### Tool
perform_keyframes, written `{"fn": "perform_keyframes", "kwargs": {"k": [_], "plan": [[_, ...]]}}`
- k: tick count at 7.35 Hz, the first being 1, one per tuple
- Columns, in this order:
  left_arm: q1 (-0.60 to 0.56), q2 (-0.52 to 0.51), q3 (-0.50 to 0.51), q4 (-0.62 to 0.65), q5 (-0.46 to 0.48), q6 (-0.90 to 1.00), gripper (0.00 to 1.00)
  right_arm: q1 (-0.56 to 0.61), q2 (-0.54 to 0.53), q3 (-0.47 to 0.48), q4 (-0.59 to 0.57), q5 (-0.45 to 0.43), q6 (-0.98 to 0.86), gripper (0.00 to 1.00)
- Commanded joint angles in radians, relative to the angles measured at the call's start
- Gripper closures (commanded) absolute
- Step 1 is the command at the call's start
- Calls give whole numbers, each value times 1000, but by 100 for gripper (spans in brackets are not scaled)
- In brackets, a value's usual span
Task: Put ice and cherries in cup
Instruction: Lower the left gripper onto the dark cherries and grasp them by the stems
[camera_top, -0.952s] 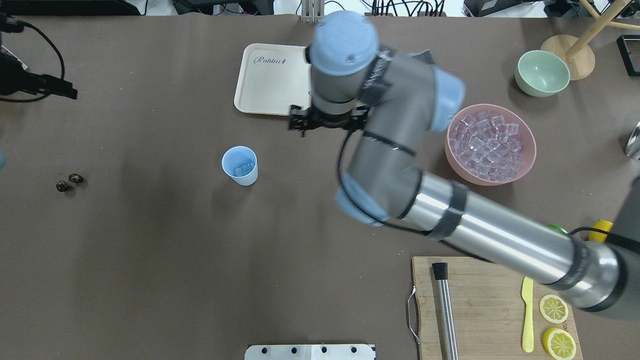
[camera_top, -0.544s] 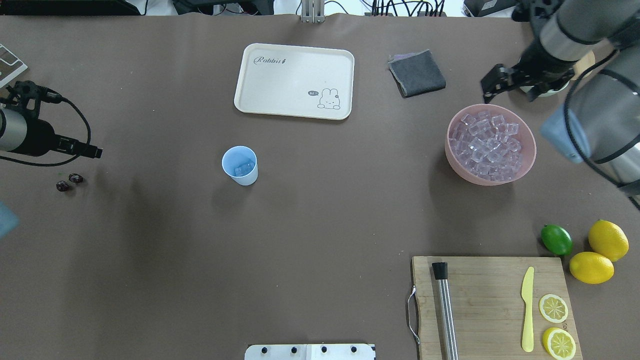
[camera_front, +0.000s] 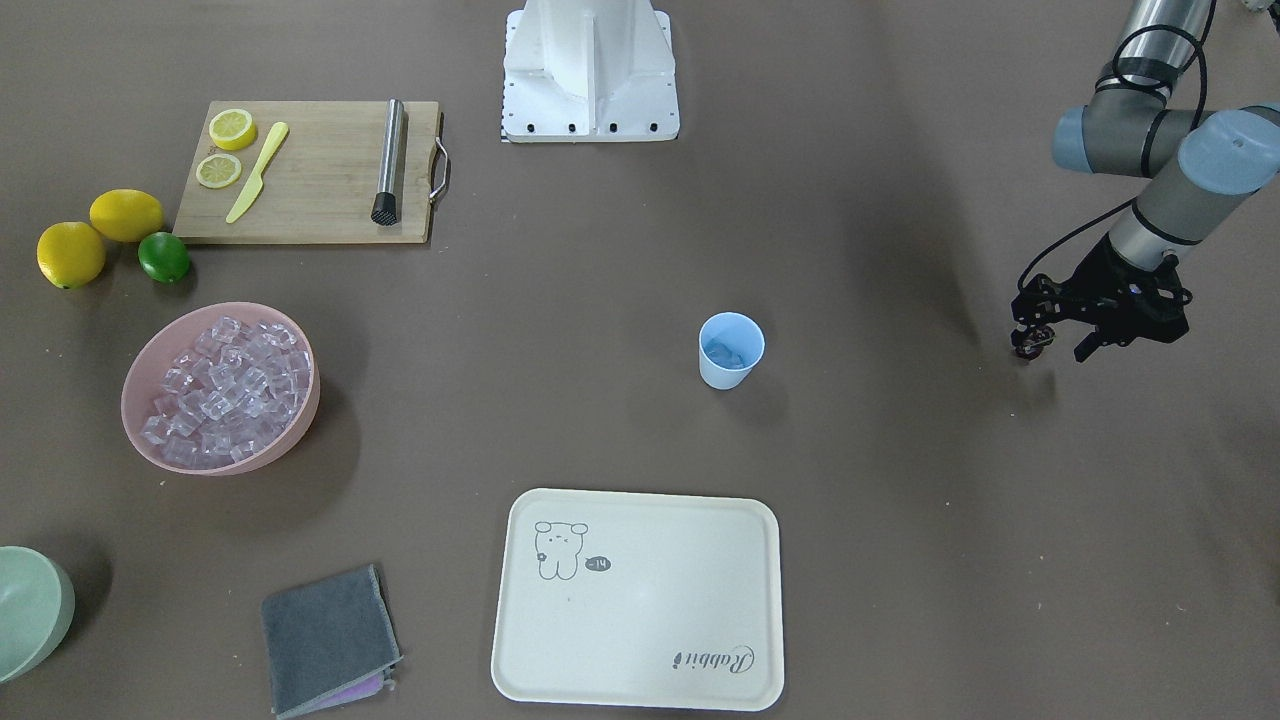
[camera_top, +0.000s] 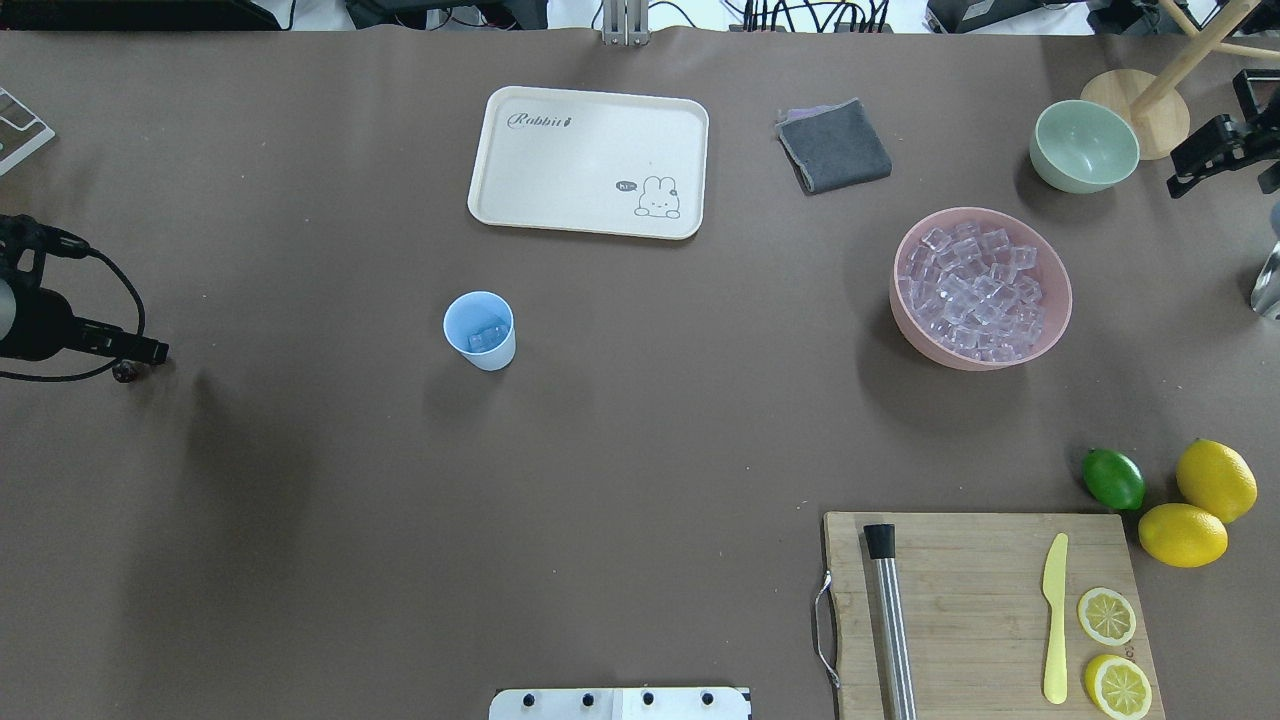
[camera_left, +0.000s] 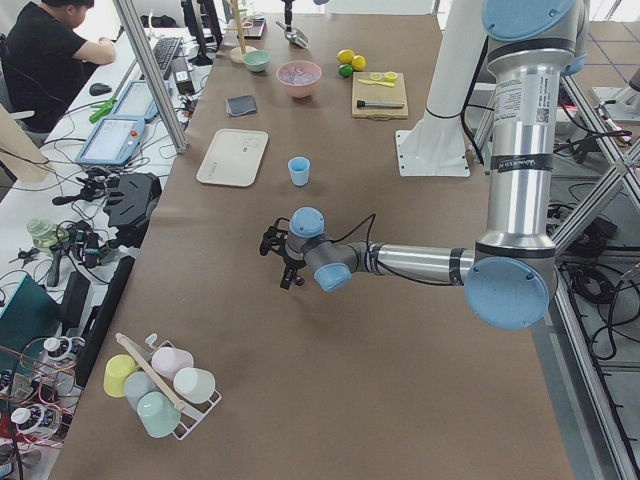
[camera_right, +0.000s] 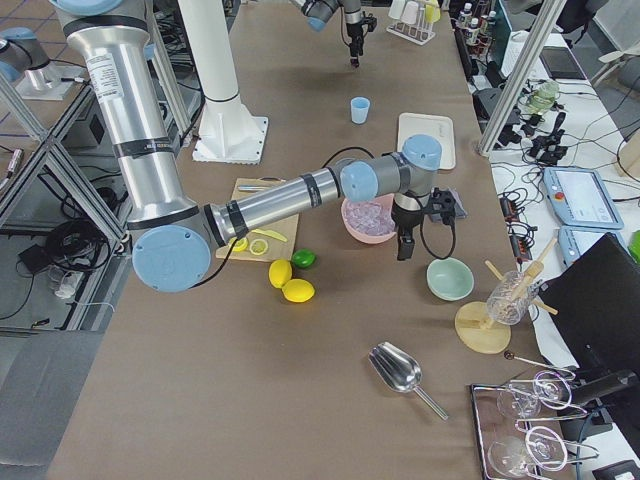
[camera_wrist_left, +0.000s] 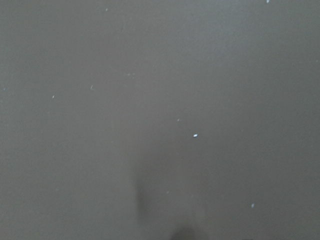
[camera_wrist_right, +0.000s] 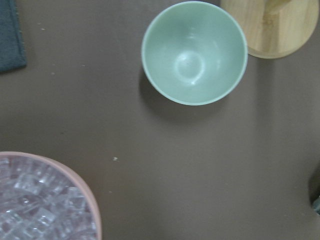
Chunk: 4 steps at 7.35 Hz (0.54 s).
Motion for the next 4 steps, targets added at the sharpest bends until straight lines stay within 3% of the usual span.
{"fn": "perform_keyframes", "kwargs": {"k": [1, 2, 3, 4], "plan": [[8, 6, 31, -60, 0, -44, 12, 103, -28, -81, 3, 5, -61, 0], [12, 6, 28, -65, 0, -59, 22, 111, -42, -91, 3, -1, -123, 0], [12, 5, 24, -62, -6, -60, 59, 111, -51, -91, 4, -4, -129, 0], [12, 6, 22, -62, -6, -58, 65, 111, -54, -91, 6, -6, -127, 0]]}}
